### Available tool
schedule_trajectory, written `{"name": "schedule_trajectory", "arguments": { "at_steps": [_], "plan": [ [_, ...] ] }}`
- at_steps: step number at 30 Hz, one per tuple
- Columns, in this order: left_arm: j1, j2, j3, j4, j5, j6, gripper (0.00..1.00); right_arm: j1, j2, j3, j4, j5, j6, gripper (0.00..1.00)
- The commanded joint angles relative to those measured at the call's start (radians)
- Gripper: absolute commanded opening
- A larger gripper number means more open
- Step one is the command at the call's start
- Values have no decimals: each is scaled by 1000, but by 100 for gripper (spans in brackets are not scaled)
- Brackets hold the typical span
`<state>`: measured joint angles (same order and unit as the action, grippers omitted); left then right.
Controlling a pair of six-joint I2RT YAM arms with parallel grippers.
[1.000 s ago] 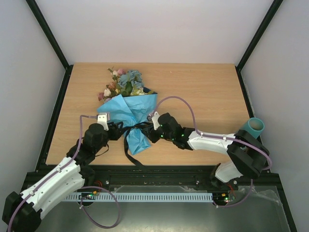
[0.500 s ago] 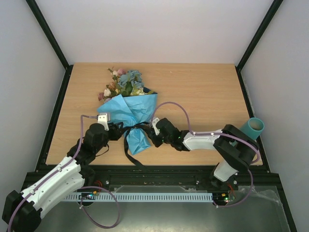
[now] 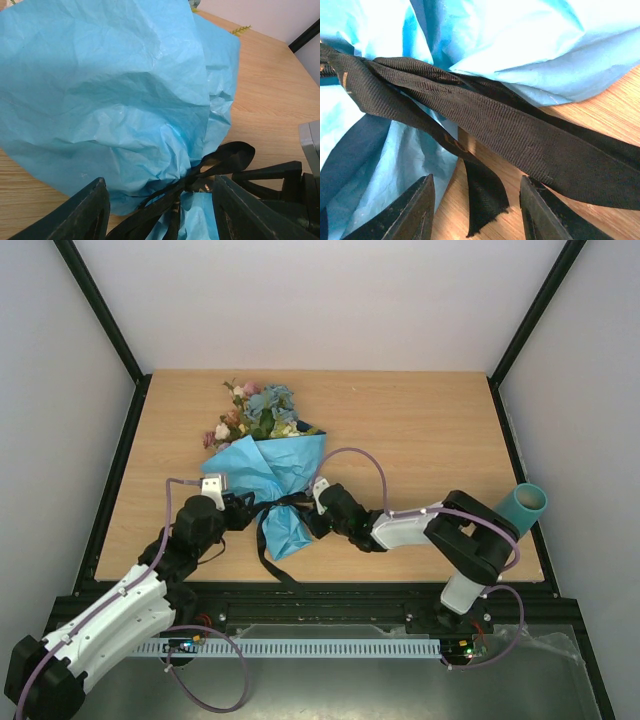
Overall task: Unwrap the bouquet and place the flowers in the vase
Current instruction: Untie the ribbon from the wrapping paper.
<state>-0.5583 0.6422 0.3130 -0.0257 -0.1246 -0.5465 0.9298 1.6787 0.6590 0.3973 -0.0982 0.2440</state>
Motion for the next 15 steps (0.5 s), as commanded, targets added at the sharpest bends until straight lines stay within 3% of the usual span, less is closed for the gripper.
{"name": "schedule_trajectory", "arguments": {
  "at_steps": [1,9,13,15],
  "plan": [
    [-4,-5,-7,-13,-21,-6,57,4,46,25,63,31,-45,46],
    [-4,14,-5,-22,-37,-14,58,3,113,48,65,8,-52,44],
    [-3,27,-6,-18,-43,-15,58,3,105,41,68,26,-58,24],
    [-4,37,-10,-10,-52,-16,58,3,81,40,49,29,-59,9]
  ]
}}
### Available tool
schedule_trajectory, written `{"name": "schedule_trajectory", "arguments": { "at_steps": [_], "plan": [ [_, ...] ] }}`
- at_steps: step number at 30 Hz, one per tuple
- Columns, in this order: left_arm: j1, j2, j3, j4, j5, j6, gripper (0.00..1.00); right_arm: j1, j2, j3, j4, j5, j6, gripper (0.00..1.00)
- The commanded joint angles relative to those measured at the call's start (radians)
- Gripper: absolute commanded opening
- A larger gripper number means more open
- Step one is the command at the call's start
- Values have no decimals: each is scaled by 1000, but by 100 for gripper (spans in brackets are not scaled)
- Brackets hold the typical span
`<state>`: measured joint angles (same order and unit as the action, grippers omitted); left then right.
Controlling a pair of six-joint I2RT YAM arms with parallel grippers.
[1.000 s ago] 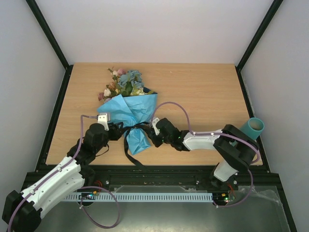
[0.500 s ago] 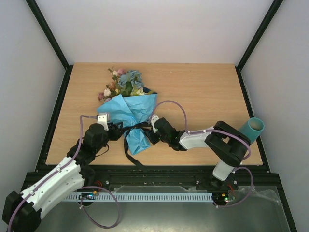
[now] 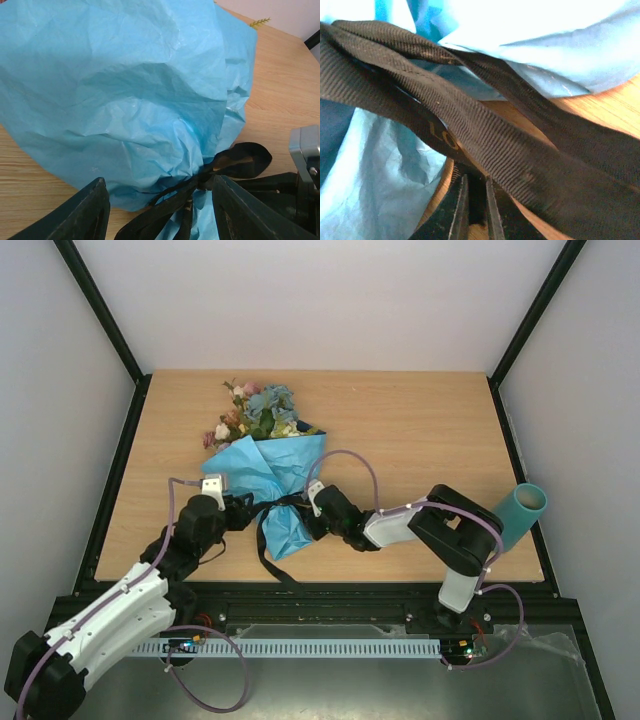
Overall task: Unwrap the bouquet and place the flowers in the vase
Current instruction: Untie the ribbon from the wrapping paper.
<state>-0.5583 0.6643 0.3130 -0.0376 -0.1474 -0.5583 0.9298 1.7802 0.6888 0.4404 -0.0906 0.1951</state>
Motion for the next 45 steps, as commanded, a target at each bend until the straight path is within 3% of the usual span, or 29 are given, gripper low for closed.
{"name": "schedule_trajectory", "arguments": {
  "at_steps": [1,16,23,33,40,45],
  "plan": [
    [-4,22,-11,6,-36,-8,58,3,-37,12,-12,20,-13,3],
    [2,145,29,87,-2,-65,57,4,-221,-64,-21,23,38,1],
    [18,294,134,85,30,-55,57,4,-240,-94,-11,45,89,1],
    [38,453,112,209,59,-28,57,4,-255,-104,-10,79,114,1],
    [44,461,101,232,71,-14,57,4,-259,-104,-81,-112,97,1],
    [44,438,92,229,70,-12,57,4,-266,-119,-104,-116,119,1]
  ]
}}
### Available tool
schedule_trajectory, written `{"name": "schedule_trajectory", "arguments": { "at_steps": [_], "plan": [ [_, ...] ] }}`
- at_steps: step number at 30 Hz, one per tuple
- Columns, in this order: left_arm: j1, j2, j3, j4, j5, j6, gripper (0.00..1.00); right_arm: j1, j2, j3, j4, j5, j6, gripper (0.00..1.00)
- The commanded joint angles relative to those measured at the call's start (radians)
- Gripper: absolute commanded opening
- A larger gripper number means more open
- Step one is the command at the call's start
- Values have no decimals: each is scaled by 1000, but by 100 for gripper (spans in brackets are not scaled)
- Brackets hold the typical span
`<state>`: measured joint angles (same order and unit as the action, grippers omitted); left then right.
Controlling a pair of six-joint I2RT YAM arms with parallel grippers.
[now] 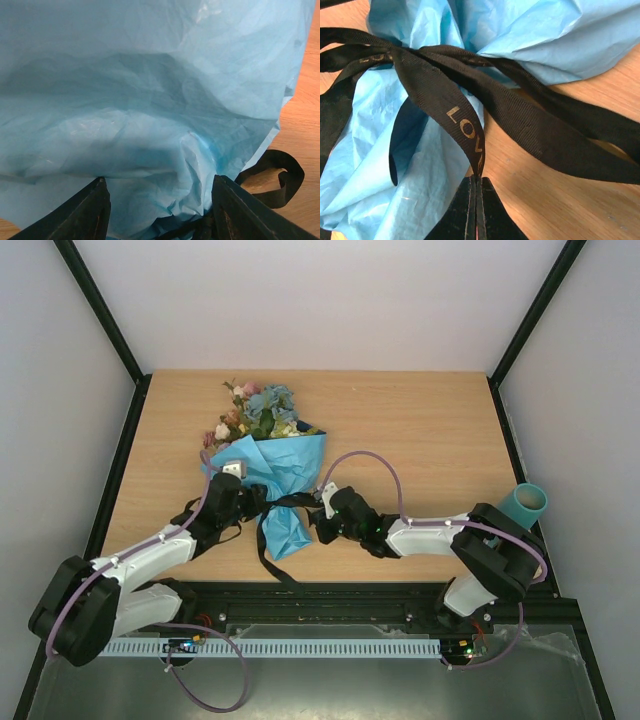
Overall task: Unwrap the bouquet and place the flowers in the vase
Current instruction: Untie the ribbon from the wrapping paper.
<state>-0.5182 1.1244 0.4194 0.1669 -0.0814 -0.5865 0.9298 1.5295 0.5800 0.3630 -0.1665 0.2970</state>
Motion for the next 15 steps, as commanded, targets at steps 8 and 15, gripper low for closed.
{"name": "schedule_trajectory", "arguments": {
  "at_steps": [8,15],
  "plan": [
    [4,-29,-19,17,-14,20,57,4,-36,-38,10,160,140,1],
    [4,-32,-24,6,-30,22,57,4,-95,-112,76,420,270,1]
  ]
}}
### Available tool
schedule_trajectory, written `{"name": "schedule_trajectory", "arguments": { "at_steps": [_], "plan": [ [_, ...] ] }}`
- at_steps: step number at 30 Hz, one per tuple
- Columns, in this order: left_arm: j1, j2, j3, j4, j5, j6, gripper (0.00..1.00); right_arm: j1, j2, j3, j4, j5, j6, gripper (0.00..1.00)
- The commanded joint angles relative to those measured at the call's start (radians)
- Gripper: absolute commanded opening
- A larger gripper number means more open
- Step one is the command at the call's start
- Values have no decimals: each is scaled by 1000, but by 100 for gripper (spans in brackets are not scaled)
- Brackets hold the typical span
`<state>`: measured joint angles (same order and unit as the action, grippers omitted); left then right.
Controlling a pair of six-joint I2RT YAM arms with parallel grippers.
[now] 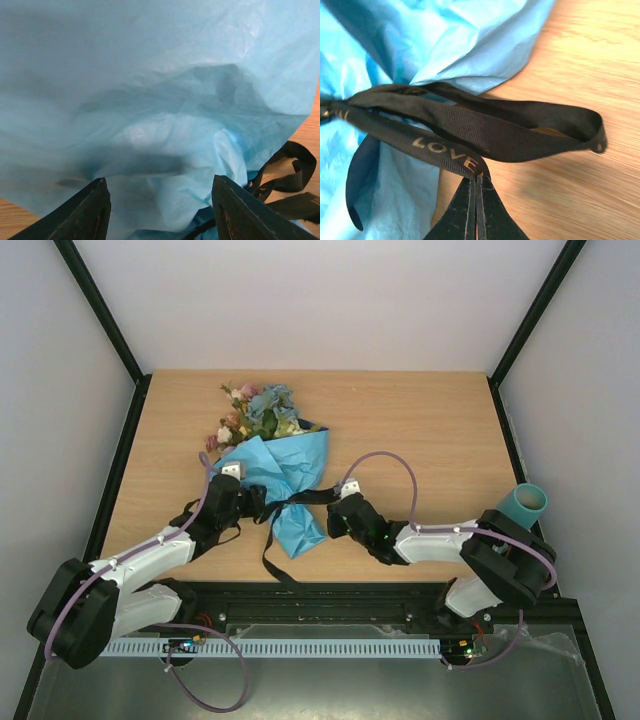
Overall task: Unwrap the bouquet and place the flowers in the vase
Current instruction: Untie the ribbon from the wrapping paper.
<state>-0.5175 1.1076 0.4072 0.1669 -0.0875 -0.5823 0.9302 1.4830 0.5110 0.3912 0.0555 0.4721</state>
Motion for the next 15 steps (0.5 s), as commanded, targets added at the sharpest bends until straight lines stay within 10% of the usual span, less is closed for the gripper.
{"name": "schedule_trajectory", "arguments": {
  "at_steps": [1,15],
  "plan": [
    [4,-15,-11,5,-25,19,57,3,-57,-49,50,219,104,1],
    [7,40,5,-12,-57,19,57,2,-206,-99,48,290,146,1]
  ]
}}
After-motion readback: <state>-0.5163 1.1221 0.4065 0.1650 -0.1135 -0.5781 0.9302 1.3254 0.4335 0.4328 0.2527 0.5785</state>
